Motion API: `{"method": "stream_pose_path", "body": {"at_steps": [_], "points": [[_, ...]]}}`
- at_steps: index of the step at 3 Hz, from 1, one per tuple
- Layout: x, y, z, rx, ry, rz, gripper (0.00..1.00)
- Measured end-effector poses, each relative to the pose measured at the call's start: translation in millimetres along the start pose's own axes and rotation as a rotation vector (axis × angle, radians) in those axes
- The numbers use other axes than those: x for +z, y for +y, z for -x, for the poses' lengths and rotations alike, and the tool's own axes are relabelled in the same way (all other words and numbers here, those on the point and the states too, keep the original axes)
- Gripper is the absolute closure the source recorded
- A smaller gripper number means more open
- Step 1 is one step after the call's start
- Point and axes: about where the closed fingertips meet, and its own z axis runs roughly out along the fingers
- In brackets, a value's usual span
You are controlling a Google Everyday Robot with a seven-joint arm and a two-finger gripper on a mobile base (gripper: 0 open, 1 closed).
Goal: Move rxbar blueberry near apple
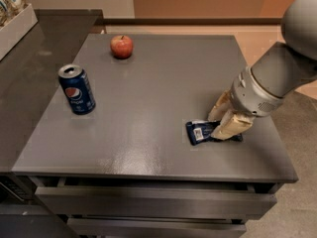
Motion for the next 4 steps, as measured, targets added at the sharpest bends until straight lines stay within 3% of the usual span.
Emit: {"method": "stream_pose_path", "body": {"at_steps": [2, 4], "points": [[-2.2, -29.6, 36.6, -0.013, -0.009, -0.049, 1.0], [1.3, -80.1, 68.0, 0.0, -0.048, -0.143, 1.0]]}}
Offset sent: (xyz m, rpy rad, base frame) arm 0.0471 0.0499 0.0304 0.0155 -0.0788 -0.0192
